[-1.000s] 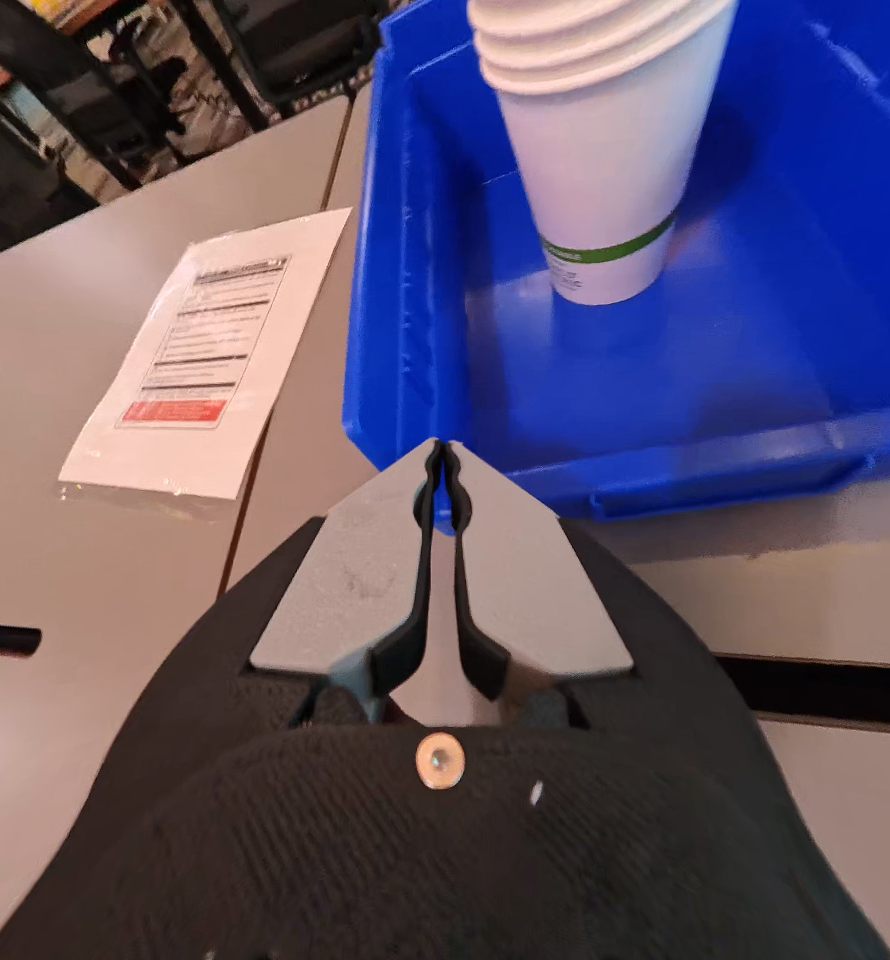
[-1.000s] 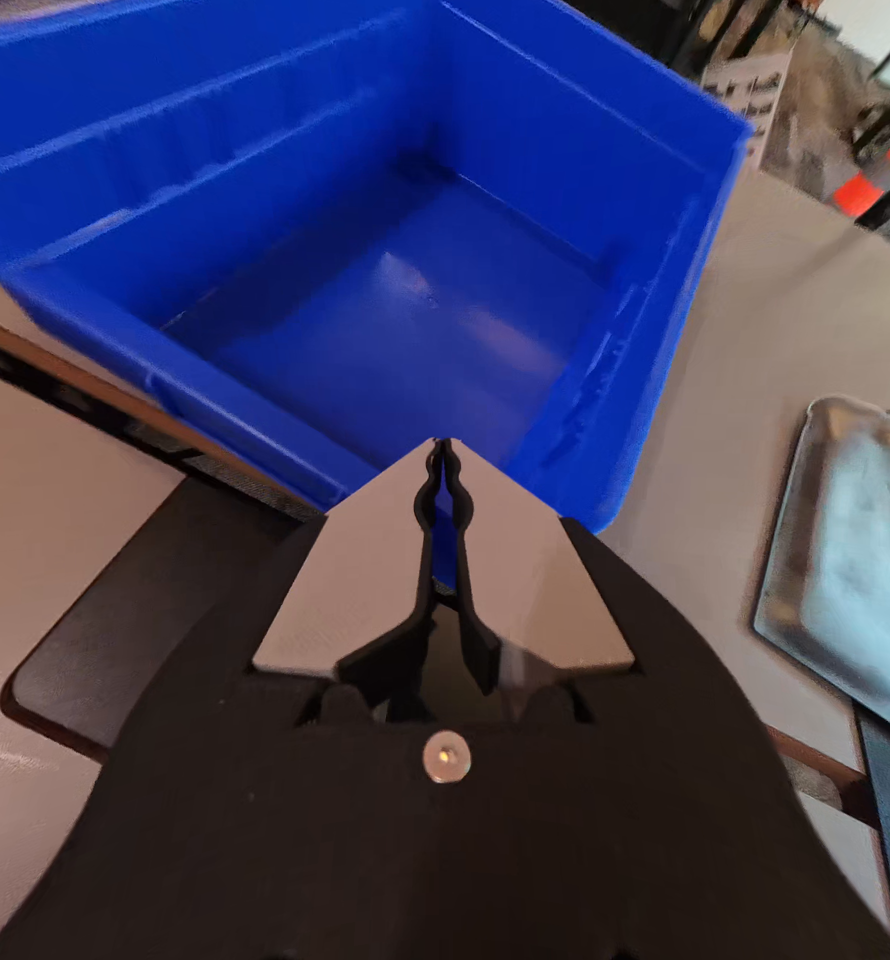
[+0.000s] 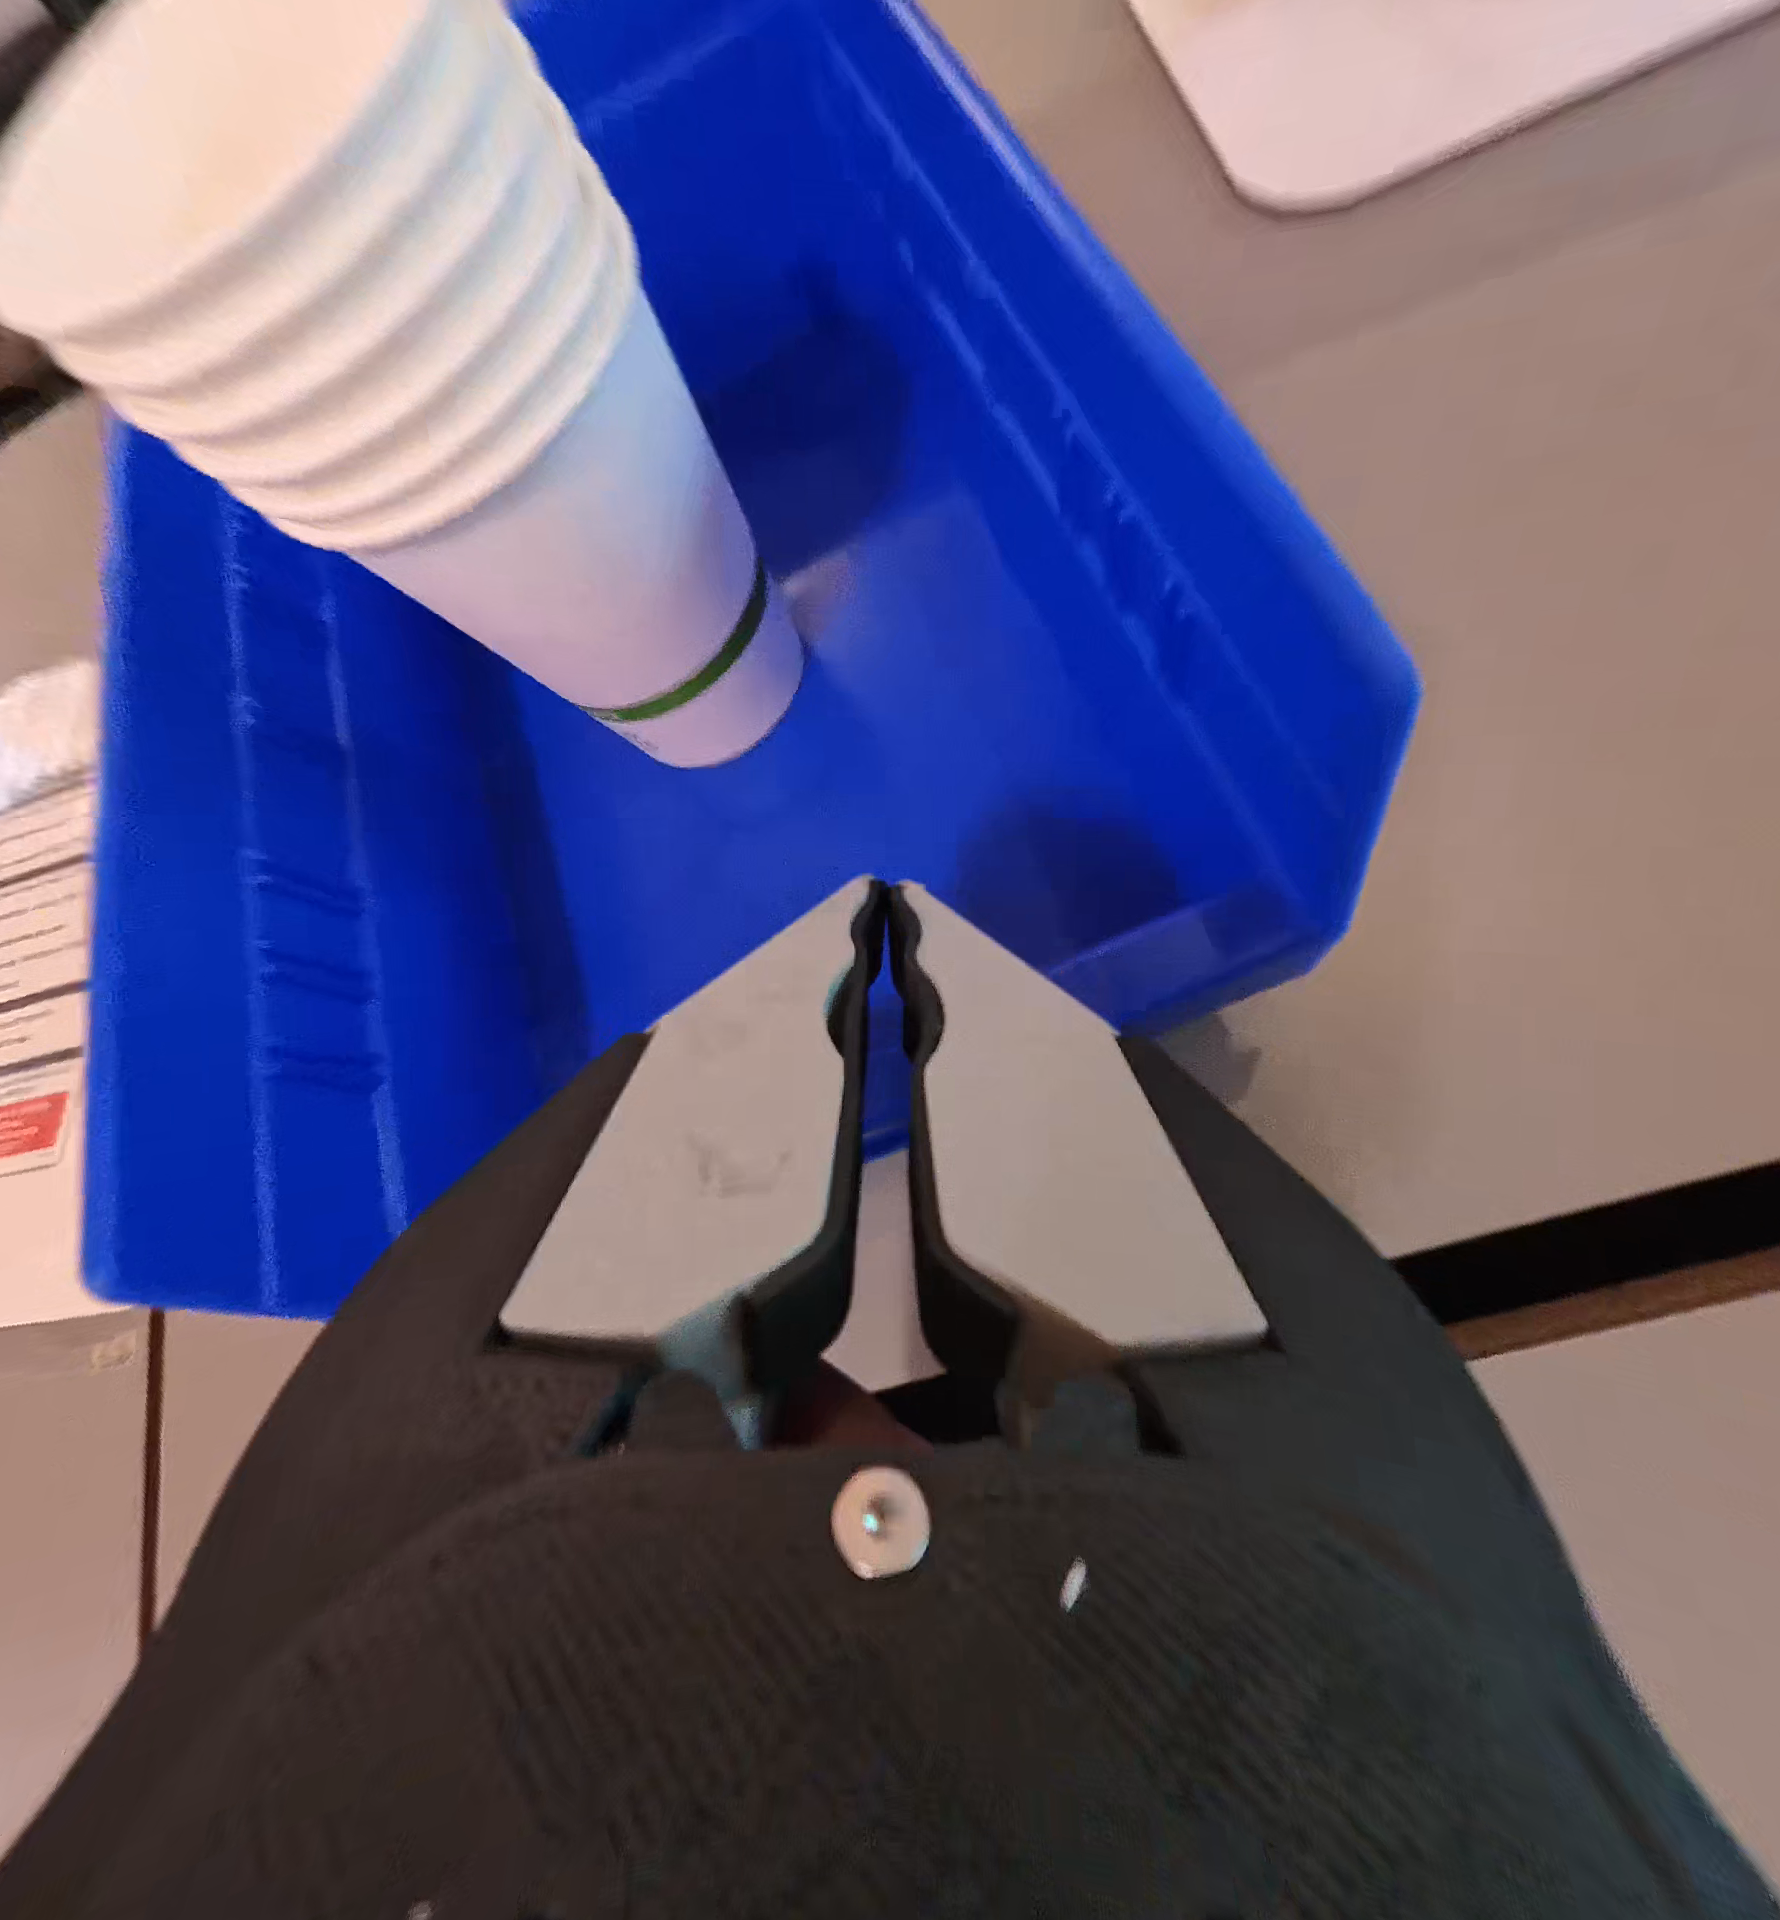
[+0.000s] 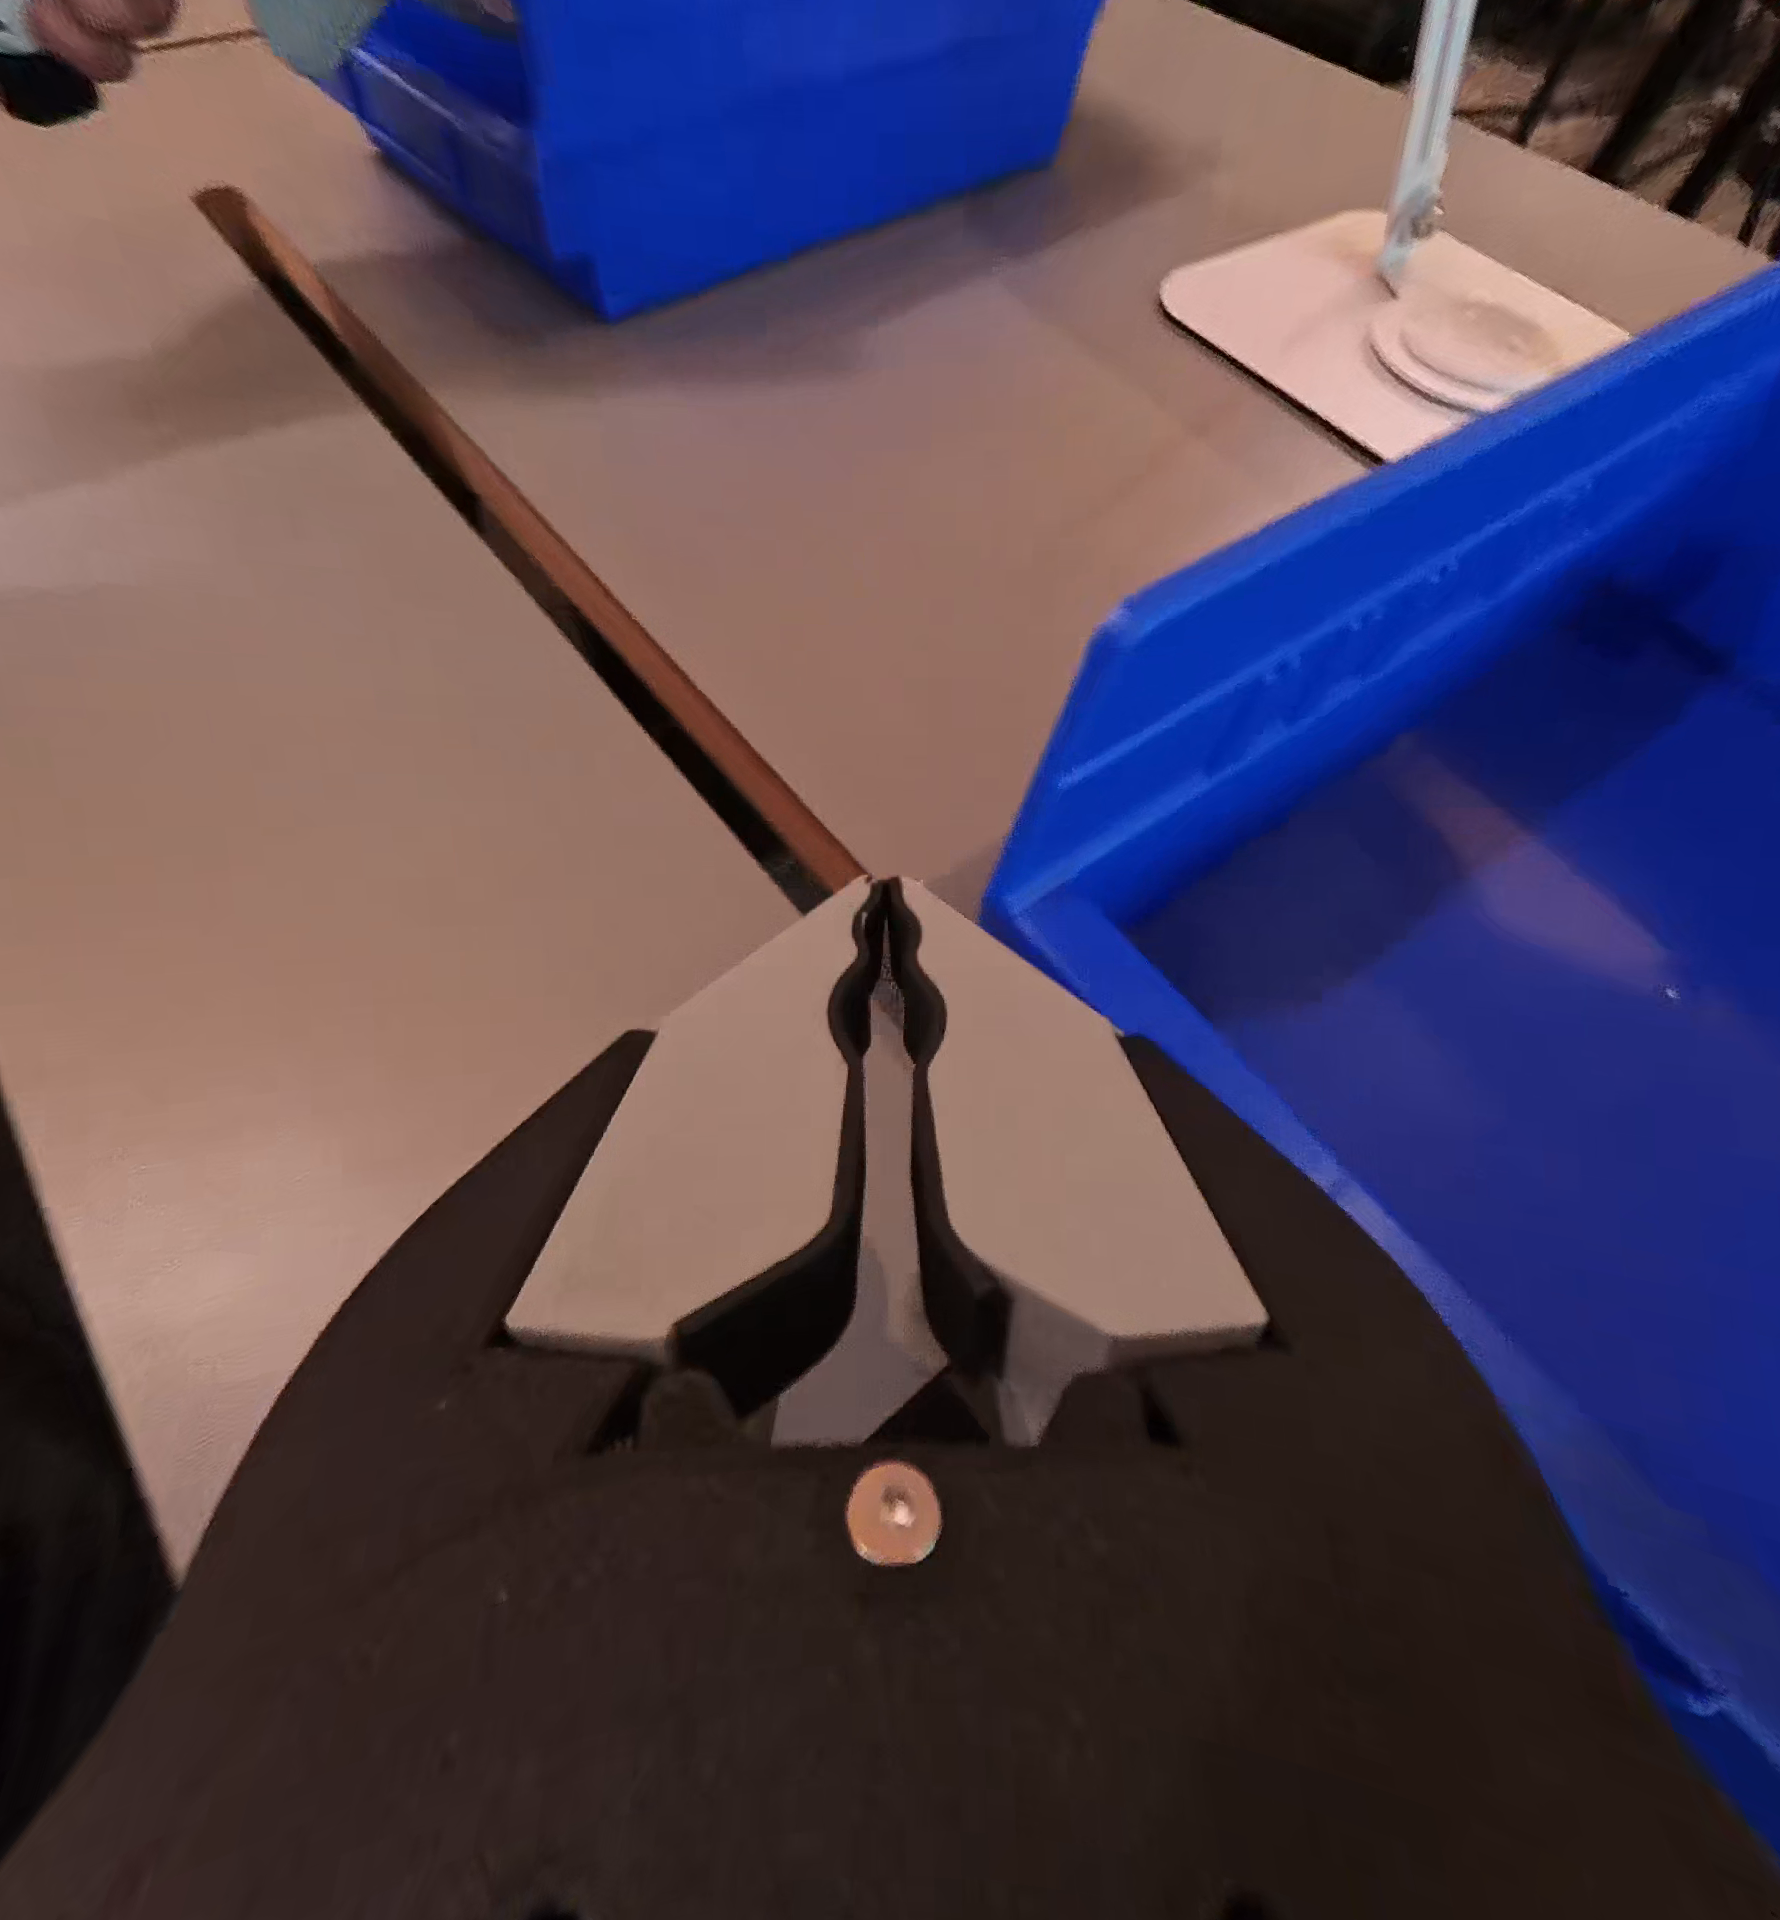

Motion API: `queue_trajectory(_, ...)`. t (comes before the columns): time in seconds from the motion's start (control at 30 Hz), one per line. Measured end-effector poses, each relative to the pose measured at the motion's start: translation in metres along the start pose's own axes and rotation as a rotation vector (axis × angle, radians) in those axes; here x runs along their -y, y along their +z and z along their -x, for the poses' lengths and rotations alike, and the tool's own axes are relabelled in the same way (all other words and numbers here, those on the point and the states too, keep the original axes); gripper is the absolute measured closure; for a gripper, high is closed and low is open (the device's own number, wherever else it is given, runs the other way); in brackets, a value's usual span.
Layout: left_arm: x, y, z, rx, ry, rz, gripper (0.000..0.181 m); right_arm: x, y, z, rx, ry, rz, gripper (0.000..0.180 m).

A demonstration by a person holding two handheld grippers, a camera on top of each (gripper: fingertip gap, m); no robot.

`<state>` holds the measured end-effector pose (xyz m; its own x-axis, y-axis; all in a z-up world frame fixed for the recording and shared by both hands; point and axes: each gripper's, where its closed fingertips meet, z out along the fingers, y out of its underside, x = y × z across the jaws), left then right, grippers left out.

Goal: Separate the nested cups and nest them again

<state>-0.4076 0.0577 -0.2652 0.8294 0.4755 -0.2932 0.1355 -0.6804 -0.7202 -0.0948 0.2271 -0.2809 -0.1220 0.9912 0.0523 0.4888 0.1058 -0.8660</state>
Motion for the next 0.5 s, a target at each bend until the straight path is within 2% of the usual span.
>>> queue_trajectory(0.07, -0.015, 0.009, -0.004, -0.024, 0.033, 0.087, 0.181, -0.002, 0.006, -0.009, 0.009, 0.056, 0.000, 0.180)
queue_trajectory(0.5, -0.041, -0.010, 0.012, -0.084, -0.006, 0.115, 0.181, -0.008, 0.016, -0.081, -0.151, 0.136, 0.032, 0.180)
